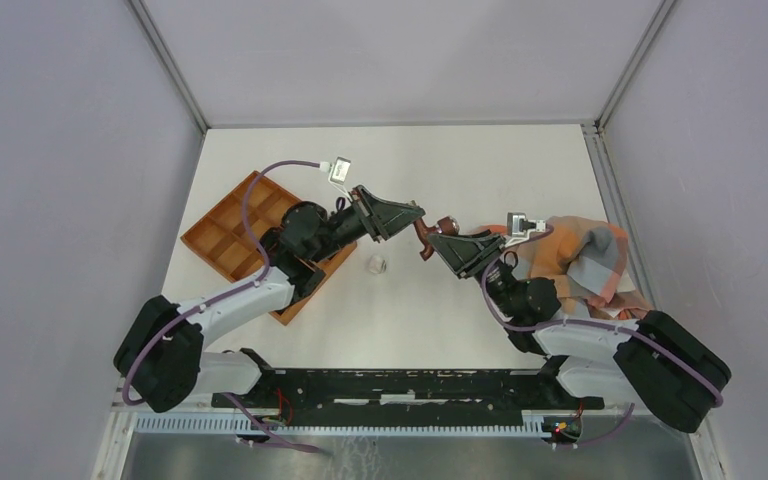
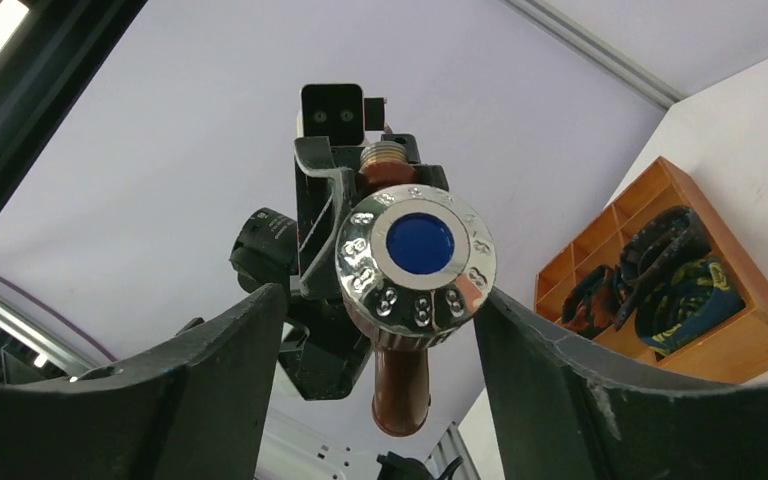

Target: Install the water faucets

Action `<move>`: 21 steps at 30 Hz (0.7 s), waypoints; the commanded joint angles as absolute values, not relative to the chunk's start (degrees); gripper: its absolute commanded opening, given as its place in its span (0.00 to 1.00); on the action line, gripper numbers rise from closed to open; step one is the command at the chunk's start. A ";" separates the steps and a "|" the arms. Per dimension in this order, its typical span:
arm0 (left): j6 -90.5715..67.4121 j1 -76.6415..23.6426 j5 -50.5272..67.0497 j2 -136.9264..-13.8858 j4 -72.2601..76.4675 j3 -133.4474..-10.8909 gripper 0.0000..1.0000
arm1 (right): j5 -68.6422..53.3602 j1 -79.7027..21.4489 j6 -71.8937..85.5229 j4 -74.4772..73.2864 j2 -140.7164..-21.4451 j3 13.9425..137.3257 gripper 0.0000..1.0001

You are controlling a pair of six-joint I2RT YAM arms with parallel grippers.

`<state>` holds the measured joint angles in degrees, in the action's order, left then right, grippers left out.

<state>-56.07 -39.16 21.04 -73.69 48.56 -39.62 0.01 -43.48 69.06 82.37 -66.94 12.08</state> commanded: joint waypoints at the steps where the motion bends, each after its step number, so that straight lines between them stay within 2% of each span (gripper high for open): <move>1: -57.60 -39.66 20.39 -71.64 52.05 -39.89 0.02 | -1.42 -44.47 70.55 89.00 -68.65 14.15 0.66; 9: -57.91 -39.91 19.66 -71.39 52.26 -38.98 0.02 | -1.17 -44.64 71.15 92.65 -70.85 13.93 0.07; 11: -57.85 -39.90 19.68 -71.13 51.73 -38.93 0.02 | -0.40 -44.60 70.58 91.52 -70.14 13.46 0.00; 13: -57.58 -39.92 19.64 -70.85 50.14 -38.98 0.03 | 0.98 -44.62 68.97 89.96 -68.53 12.51 0.00; 14: -57.37 -39.93 19.45 -70.53 48.69 -39.29 0.14 | 1.47 -44.56 68.00 89.16 -67.58 11.82 0.00; 15: -56.88 -39.87 19.28 -70.05 46.14 -39.78 0.30 | 1.22 -44.33 66.69 88.05 -66.31 11.34 0.00; 18: -52.60 -39.52 18.53 -67.44 34.75 -41.88 0.83 | -3.67 -42.04 62.00 79.97 -61.19 11.20 0.00; 19: -50.38 -39.33 17.94 -66.22 30.72 -43.02 0.94 | -5.57 -41.11 60.20 75.90 -59.34 11.47 0.00; 21: -44.81 -38.72 17.29 -63.50 21.15 -45.91 0.99 | -11.49 -38.38 55.62 65.91 -55.25 12.93 0.00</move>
